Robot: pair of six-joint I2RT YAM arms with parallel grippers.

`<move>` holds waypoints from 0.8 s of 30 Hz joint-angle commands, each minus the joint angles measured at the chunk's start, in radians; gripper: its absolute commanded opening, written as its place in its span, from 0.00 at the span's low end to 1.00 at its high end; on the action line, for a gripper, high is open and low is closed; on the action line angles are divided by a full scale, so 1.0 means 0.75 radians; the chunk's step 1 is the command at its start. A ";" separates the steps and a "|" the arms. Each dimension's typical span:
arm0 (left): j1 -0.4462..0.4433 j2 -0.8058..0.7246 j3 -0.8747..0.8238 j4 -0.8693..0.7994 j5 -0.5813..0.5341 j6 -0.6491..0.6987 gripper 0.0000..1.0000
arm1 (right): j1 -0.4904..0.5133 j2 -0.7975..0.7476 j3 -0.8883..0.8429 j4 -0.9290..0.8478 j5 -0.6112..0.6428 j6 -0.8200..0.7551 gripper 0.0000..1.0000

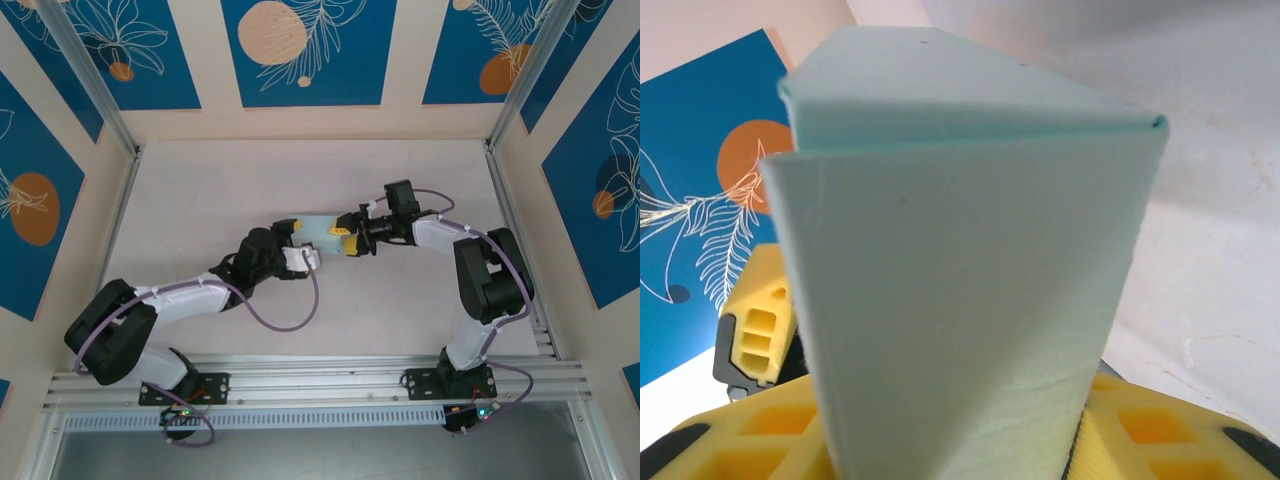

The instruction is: Fold the paper box

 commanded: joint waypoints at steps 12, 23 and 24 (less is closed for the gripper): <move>-0.014 -0.024 0.143 -0.227 -0.075 -0.012 0.51 | 0.005 0.006 -0.024 -0.055 -0.062 -0.049 0.58; -0.007 -0.067 0.373 -0.874 -0.013 -0.106 0.49 | -0.073 -0.072 -0.069 -0.110 -0.007 -0.124 0.75; -0.005 -0.064 0.403 -0.949 0.006 -0.117 0.50 | -0.092 -0.088 -0.072 -0.132 0.009 -0.145 0.75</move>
